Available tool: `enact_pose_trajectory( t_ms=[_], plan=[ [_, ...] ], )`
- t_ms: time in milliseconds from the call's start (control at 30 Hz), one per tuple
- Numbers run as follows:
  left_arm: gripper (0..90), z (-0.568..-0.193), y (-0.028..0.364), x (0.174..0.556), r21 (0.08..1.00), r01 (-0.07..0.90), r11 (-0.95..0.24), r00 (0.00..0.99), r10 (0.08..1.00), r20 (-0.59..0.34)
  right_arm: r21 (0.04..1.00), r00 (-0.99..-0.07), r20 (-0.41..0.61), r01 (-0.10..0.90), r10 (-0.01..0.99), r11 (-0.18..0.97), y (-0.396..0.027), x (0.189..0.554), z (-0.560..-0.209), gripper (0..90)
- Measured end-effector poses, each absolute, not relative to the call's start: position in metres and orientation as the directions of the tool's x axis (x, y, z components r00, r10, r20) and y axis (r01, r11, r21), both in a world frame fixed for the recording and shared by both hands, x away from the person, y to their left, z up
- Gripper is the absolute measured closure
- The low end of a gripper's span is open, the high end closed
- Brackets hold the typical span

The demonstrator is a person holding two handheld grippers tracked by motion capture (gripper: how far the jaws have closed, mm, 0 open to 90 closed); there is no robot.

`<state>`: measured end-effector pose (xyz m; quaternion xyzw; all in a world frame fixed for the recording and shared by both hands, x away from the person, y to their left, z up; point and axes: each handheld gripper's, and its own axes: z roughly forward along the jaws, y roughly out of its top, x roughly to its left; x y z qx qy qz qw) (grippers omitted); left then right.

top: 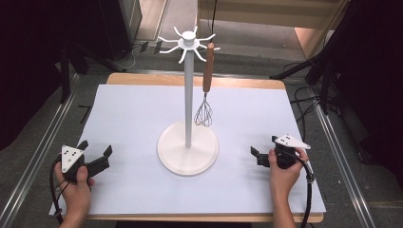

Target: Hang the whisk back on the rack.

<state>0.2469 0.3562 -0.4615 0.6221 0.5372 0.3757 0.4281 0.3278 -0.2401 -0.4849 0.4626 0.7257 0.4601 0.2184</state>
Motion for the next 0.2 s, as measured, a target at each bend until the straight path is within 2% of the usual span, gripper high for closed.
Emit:
enact_pose_trajectory(
  t_ms=[200],
  plan=[
    [14.5, -0.4615, 0.3562, 0.2469, 0.937, 0.345, -0.056, 0.141, 0.990, 0.007, 0.867, -0.477, 0.100, 0.472, 0.873, 0.159, -0.2387, 0.3275, -0.4852, 0.0]
  ],
)
